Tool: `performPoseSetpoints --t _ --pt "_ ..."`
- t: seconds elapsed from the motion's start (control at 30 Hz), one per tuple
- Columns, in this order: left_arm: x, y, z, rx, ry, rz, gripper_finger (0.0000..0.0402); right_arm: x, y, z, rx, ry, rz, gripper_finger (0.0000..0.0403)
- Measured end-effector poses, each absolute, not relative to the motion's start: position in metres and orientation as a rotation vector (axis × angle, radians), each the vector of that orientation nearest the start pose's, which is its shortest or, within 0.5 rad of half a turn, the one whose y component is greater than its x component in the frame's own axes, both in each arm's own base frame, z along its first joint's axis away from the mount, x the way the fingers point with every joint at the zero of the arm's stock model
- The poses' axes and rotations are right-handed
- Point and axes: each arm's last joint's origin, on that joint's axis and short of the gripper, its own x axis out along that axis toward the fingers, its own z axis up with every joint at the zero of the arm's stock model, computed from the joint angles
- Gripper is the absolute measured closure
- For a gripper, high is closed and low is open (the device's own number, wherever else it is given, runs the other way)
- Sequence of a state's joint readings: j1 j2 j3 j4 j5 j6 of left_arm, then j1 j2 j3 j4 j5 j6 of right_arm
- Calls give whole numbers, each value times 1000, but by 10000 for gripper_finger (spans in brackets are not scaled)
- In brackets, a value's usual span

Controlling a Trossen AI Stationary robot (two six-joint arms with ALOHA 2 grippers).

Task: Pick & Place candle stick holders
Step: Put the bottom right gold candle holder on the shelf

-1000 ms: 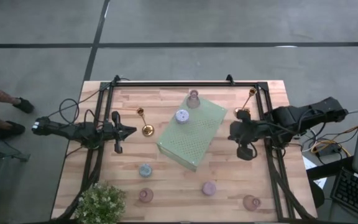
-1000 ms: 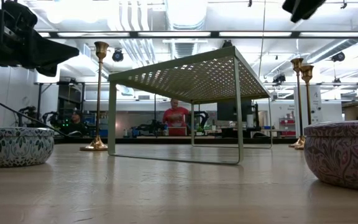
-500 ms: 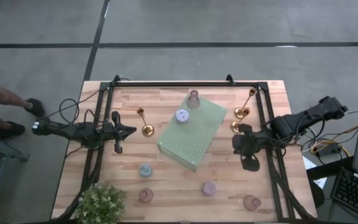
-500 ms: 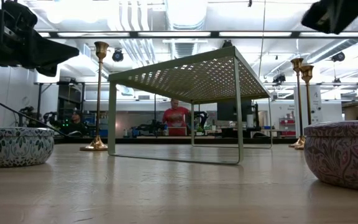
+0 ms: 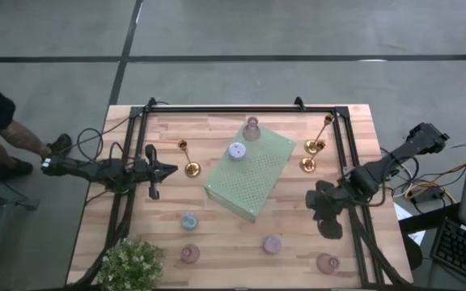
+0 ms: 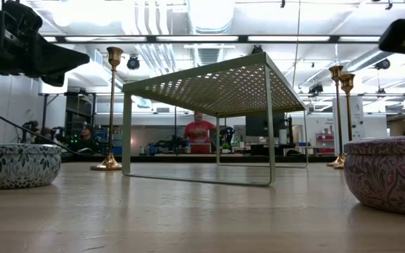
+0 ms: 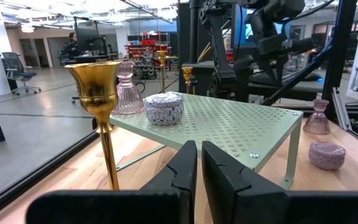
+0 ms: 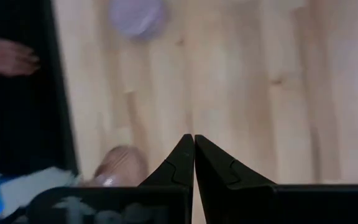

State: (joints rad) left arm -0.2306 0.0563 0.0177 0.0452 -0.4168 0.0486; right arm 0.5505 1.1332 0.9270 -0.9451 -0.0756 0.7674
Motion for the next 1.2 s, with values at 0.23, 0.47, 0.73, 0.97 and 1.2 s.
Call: performPoseSetpoints --t 0.23,0.47,0.73,0.97,1.2 --pt "98 -11 169 46 -1 186 374 169 106 250 402 1247 36 394" --pt "98 -11 169 46 -2 186 374 163 101 232 367 1170 -189 394" --pt "98 -11 169 46 -2 186 374 140 89 215 254 1005 -477 394" --pt "98 -11 169 46 -2 186 374 123 70 198 247 845 -673 394" --pt "98 -11 169 46 -2 186 374 111 56 185 276 694 -791 394"
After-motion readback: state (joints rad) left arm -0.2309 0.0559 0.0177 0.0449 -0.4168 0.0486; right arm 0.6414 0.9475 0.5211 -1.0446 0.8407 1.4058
